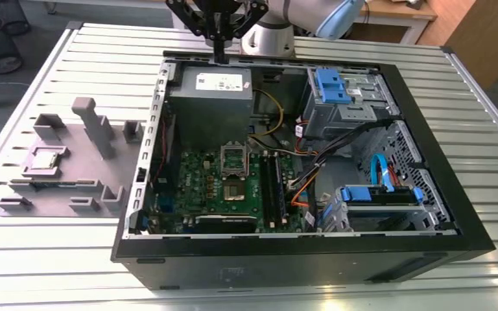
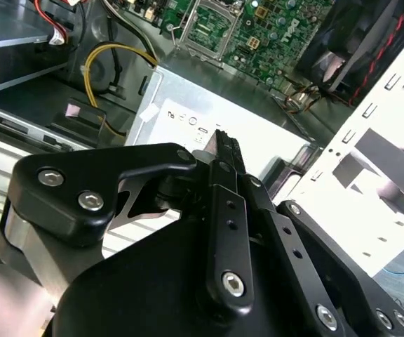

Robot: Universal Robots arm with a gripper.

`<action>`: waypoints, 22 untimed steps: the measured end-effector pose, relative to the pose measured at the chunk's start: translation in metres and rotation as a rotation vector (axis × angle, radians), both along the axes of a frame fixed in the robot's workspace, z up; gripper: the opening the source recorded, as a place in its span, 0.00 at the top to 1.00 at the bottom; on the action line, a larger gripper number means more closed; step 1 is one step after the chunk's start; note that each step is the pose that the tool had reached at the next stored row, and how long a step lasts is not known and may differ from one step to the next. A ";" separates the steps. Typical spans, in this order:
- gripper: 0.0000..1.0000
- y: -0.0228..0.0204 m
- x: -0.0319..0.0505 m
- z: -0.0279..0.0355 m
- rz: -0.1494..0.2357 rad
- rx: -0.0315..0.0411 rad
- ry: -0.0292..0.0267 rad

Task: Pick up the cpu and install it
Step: 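Reach for the cpu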

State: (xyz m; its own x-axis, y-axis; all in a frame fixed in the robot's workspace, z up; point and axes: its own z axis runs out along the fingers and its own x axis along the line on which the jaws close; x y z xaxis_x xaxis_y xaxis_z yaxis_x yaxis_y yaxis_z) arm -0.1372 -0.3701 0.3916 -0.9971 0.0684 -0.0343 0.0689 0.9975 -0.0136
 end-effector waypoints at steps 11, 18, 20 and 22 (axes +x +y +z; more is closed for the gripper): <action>0.89 0.0000 -0.0202 0.0000 0.000 0.0000 -0.0017; 0.89 0.0000 -0.0316 -0.0001 0.000 0.0000 -0.0020; 0.89 0.0000 -0.0348 -0.0002 0.000 0.0000 -0.0020; 0.89 0.0000 -0.0383 -0.0002 0.000 0.0000 -0.0020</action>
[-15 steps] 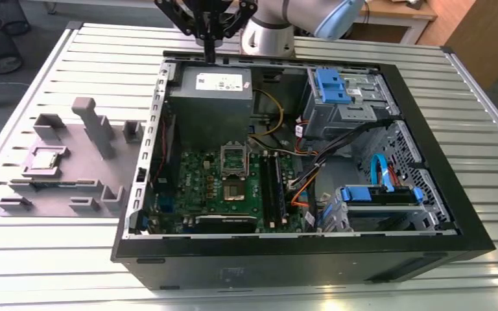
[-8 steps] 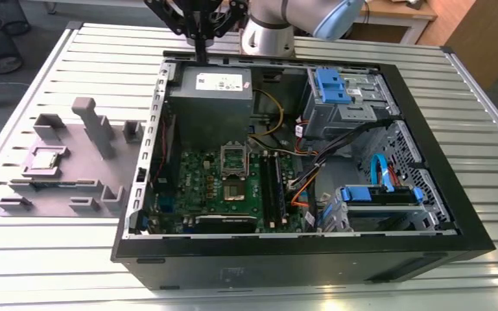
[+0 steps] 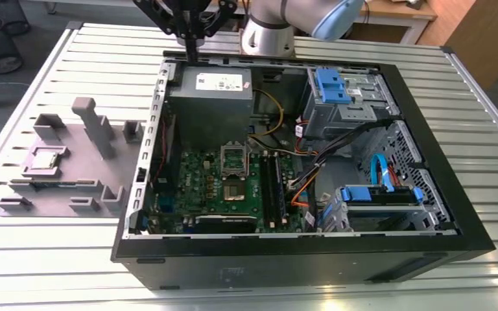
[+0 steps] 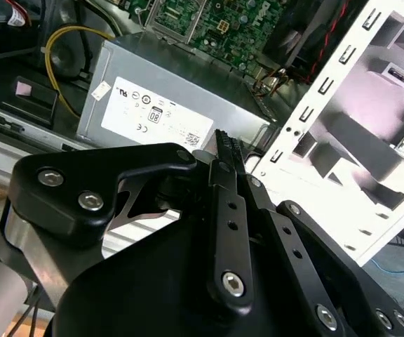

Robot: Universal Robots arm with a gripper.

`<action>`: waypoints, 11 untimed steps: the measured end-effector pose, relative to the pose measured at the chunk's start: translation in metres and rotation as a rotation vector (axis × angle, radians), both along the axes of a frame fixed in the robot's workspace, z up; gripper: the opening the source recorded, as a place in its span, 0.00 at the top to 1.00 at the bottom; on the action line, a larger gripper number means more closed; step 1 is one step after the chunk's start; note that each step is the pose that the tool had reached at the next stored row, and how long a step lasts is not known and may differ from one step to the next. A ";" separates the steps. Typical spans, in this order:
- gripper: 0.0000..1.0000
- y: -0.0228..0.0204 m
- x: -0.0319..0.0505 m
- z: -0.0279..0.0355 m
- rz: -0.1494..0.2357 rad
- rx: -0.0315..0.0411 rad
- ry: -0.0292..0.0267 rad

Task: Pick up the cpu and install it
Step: 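Reach for the cpu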

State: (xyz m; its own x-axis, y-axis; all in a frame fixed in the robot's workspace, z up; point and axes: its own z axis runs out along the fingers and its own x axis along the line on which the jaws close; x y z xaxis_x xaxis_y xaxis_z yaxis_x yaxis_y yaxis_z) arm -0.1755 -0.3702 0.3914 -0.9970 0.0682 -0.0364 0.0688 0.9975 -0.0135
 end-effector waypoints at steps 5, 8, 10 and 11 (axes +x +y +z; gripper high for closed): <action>0.89 0.0000 -0.0101 -0.0001 0.000 0.0000 0.0000; 0.89 0.0000 -0.0148 -0.0001 0.000 -0.0001 0.0000; 0.89 0.0000 -0.0180 -0.0002 0.000 0.0000 -0.0001; 0.89 0.0000 -0.0195 -0.0002 0.000 0.0000 0.0000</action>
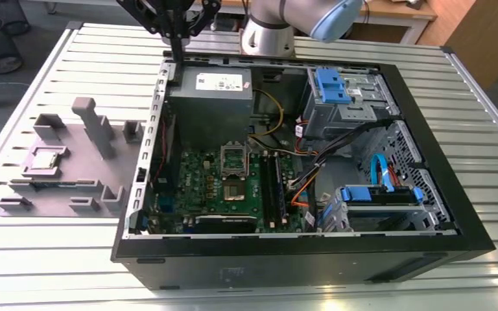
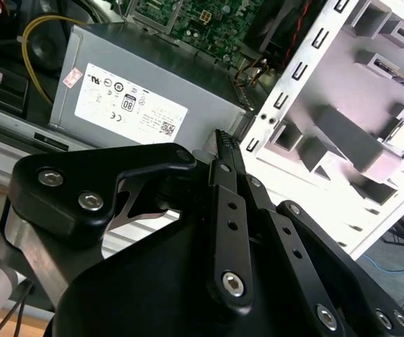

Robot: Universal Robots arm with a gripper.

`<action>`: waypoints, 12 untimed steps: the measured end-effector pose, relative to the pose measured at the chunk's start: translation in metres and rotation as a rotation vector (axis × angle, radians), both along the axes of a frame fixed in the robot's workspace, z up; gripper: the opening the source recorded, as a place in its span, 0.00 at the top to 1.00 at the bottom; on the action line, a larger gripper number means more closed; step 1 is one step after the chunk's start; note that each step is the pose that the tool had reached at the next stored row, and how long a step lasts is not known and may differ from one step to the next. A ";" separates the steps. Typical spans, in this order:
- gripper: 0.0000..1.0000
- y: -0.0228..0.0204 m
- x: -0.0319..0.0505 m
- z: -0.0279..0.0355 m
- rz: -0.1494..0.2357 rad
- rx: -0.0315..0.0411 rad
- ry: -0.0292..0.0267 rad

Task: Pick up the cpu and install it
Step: 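Reach for the cpu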

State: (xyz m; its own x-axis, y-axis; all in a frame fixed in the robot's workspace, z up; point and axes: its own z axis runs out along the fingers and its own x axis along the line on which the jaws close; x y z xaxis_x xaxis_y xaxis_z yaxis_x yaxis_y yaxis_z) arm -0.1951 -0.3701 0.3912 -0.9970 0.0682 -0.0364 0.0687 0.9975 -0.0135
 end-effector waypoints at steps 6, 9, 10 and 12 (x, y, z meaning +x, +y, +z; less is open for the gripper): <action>0.89 0.0000 -0.0086 -0.0004 0.000 0.0000 0.0000; 0.89 0.0000 -0.0128 -0.0008 0.000 0.0000 -0.0001; 0.89 0.0000 -0.0142 -0.0008 0.000 0.0000 0.0000; 0.89 0.0000 -0.0178 -0.0011 0.000 0.0000 0.0000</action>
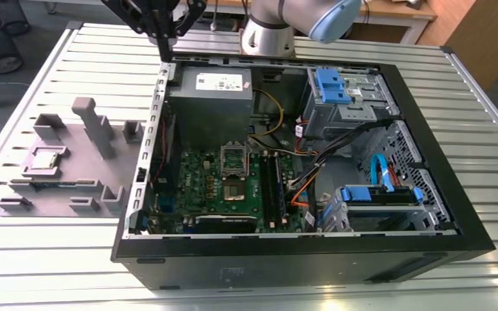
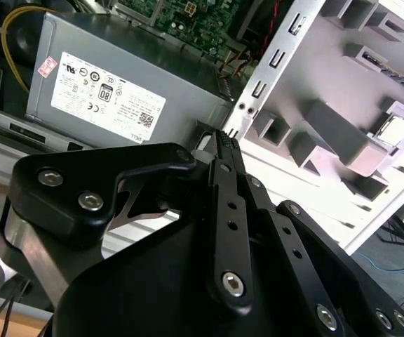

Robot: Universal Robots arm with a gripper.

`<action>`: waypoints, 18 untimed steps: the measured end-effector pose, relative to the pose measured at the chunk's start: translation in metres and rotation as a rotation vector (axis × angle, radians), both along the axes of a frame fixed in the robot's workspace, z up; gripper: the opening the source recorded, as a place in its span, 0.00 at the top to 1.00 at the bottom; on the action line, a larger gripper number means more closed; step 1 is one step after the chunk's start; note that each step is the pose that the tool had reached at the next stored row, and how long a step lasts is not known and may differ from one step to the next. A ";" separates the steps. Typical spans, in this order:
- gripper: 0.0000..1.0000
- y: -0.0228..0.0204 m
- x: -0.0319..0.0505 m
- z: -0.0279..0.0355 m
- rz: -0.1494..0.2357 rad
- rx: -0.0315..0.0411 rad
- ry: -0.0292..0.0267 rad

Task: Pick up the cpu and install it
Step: 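Reach for the cpu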

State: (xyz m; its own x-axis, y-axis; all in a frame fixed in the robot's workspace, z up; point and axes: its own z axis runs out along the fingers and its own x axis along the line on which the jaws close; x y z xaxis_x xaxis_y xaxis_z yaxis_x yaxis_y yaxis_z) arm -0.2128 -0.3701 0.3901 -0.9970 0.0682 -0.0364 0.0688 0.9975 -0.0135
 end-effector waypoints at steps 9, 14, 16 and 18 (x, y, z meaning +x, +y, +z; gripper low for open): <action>0.89 0.0000 -0.0160 -0.0007 0.000 0.0001 0.0000; 0.89 0.0000 -0.0273 -0.0010 0.000 0.0000 -0.0003; 0.89 0.0000 -0.0325 -0.0011 0.000 0.0001 -0.0006; 0.89 0.0000 -0.0369 -0.0013 0.000 0.0001 -0.0008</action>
